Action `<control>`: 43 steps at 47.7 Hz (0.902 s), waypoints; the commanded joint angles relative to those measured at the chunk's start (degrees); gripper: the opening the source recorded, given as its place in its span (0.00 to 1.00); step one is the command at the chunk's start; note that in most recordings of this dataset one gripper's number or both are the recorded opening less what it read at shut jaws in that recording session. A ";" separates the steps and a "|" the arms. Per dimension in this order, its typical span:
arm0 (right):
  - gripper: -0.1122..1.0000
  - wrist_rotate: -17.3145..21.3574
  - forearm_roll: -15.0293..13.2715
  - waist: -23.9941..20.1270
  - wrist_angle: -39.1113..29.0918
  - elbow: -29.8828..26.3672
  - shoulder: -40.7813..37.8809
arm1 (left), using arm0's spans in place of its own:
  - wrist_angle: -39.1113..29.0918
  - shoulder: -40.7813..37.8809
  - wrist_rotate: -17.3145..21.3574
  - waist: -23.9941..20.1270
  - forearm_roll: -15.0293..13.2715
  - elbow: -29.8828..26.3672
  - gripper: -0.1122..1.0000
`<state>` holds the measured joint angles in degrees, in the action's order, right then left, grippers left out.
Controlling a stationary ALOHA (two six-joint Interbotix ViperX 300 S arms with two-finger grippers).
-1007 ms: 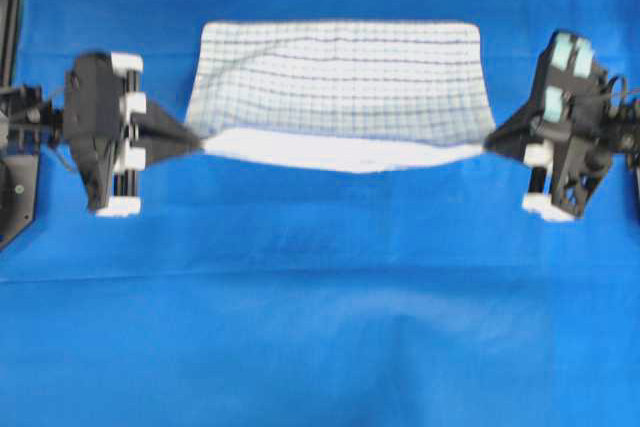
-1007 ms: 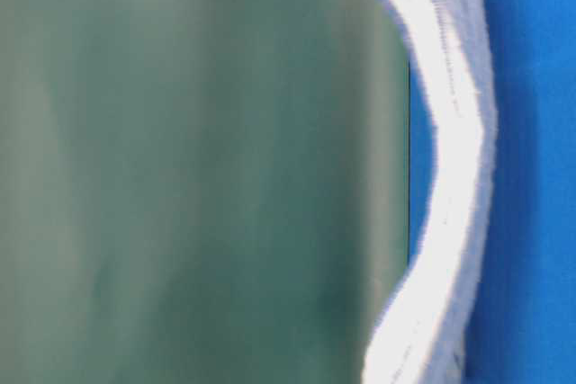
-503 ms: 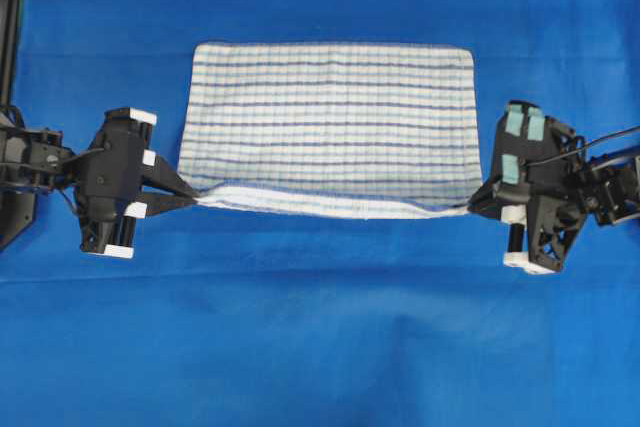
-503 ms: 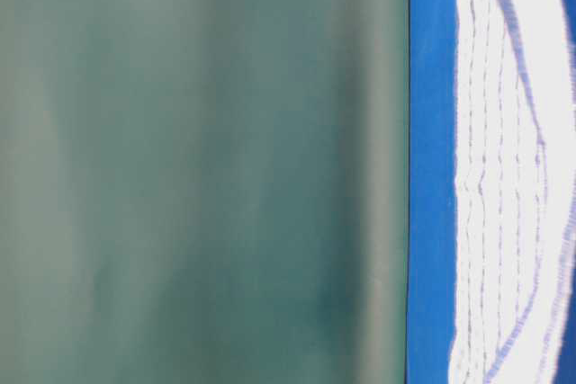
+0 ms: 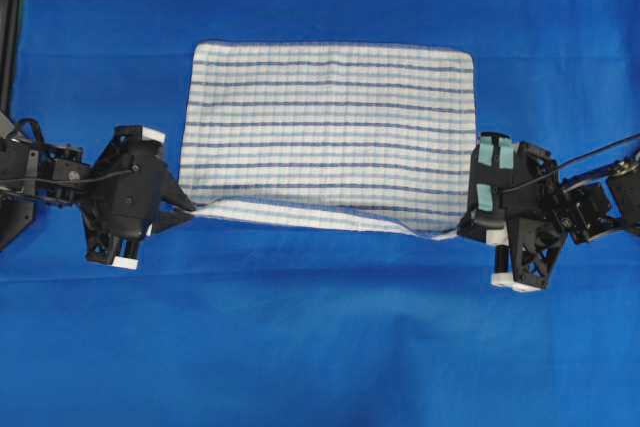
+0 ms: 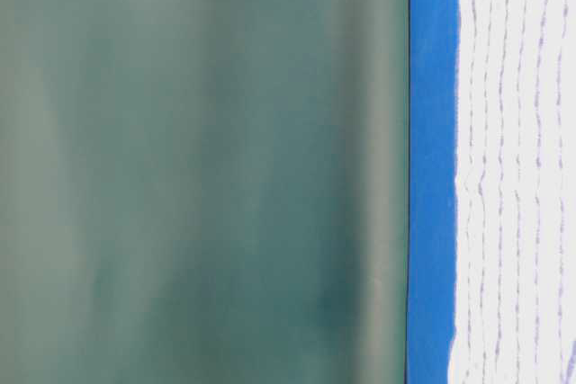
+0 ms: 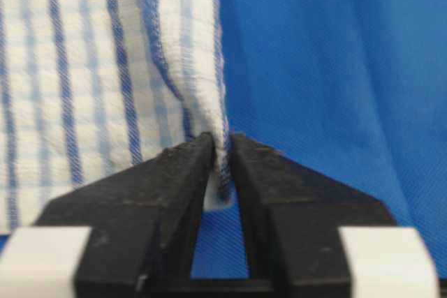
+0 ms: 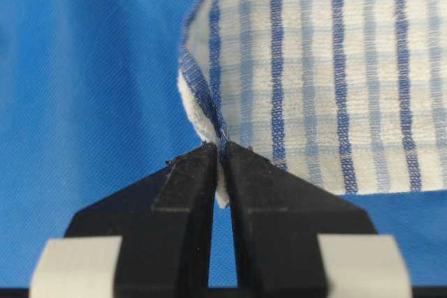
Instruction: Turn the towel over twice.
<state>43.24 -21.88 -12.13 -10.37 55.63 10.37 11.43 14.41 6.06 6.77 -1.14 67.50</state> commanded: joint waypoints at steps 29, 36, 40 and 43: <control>0.65 -0.35 -0.09 -3.16 0.26 -1.76 1.32 | -1.23 0.97 0.09 4.57 -0.09 -2.90 0.82; 0.65 -0.53 -1.58 -2.99 -1.23 -2.37 5.36 | -3.16 4.22 0.18 4.57 -0.09 -3.60 0.82; 0.65 -0.53 -2.72 -2.64 -2.29 -2.72 8.17 | -5.36 7.47 0.26 4.57 -0.09 -4.57 0.82; 0.65 -0.53 -3.69 -2.20 -3.34 -2.99 10.55 | -6.77 10.11 0.44 4.48 -0.09 -5.10 0.82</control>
<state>42.80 -24.52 -14.85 -13.01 54.05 17.75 5.71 21.18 6.33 11.16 -1.14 64.07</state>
